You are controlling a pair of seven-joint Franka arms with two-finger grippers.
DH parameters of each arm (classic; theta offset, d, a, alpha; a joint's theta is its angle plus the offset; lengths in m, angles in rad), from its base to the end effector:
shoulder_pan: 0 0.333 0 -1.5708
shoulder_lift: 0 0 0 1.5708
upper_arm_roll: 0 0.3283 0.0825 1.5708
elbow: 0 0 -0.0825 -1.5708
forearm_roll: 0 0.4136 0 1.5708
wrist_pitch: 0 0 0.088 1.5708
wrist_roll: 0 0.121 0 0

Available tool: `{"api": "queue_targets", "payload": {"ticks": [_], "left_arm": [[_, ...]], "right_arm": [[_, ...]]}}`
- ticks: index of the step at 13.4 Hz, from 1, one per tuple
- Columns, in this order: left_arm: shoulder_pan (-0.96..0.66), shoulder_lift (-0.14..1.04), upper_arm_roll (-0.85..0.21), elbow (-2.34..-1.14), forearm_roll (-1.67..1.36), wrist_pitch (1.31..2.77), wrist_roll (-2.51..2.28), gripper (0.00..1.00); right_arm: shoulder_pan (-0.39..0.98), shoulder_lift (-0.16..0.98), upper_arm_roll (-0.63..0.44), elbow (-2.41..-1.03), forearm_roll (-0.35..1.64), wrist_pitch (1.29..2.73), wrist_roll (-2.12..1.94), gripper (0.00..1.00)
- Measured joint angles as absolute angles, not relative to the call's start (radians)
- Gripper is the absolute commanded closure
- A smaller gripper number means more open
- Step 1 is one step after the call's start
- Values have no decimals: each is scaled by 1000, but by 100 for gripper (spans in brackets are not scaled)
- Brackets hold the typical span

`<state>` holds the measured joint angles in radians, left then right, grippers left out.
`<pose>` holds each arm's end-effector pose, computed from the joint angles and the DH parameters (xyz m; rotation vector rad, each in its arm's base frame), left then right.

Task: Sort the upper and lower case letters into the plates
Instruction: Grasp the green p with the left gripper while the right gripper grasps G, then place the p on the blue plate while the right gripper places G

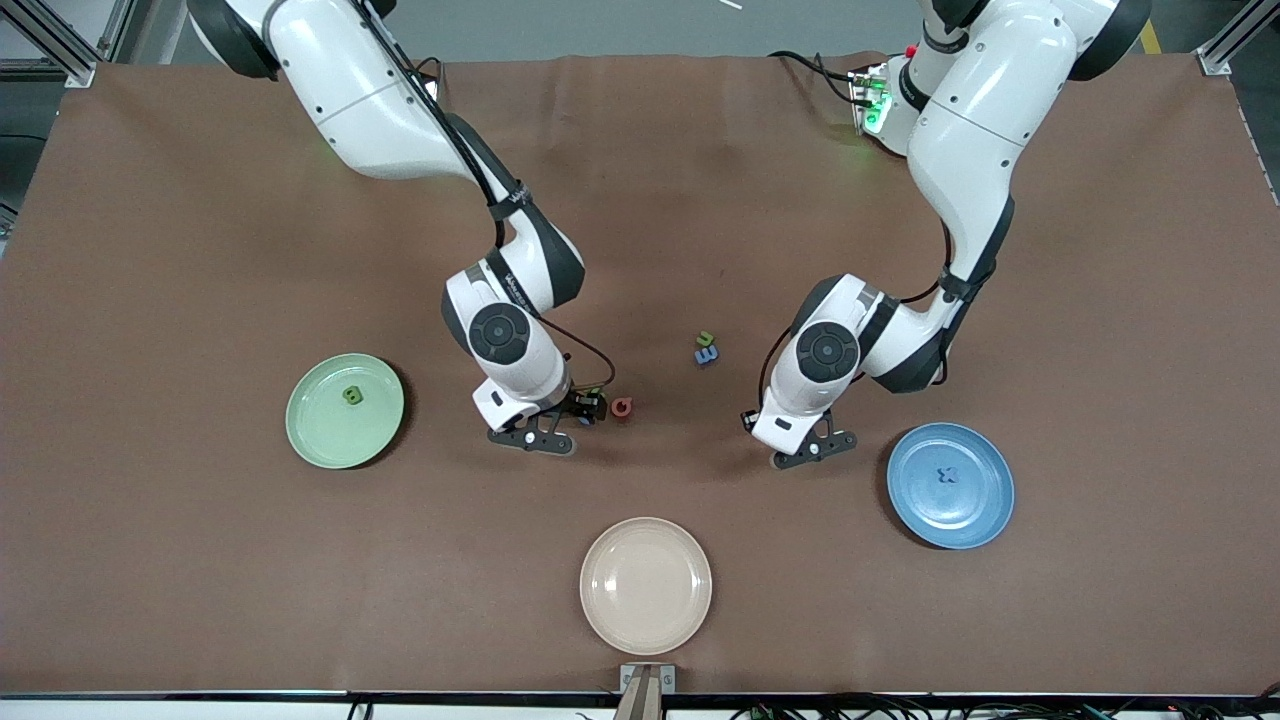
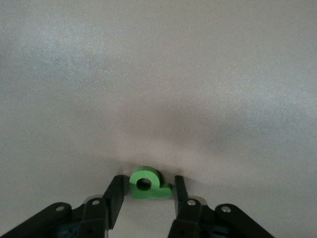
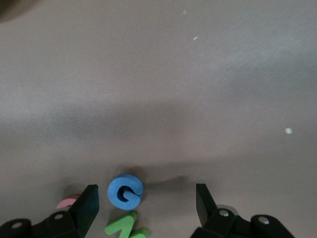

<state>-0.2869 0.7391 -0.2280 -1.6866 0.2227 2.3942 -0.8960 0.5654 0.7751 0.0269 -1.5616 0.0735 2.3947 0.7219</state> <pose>0.6200 -0.3318 0.1494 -3.1107 -0.4285 0.0096 0.6137 0.4115 0.1671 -3.0369 0.2899 -0.0047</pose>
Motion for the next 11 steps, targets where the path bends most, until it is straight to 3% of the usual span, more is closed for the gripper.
{"api": "queue_targets", "payload": {"ticks": [3, 5, 11], "left_arm": [[-286, 739, -227, -1675, 225, 2395, -896, 98], [-277, 736, -223, -1648, 226, 2394, -896, 99], [-110, 670, -214, -1622, 262, 2387, -614, 96]], "right_arm": [[592, 798, 19, -1547, 60, 2399, 742, 22], [602, 798, 16, -1546, 57, 2401, 743, 29], [618, 808, -1, -1544, 8, 2405, 744, 71]]}}
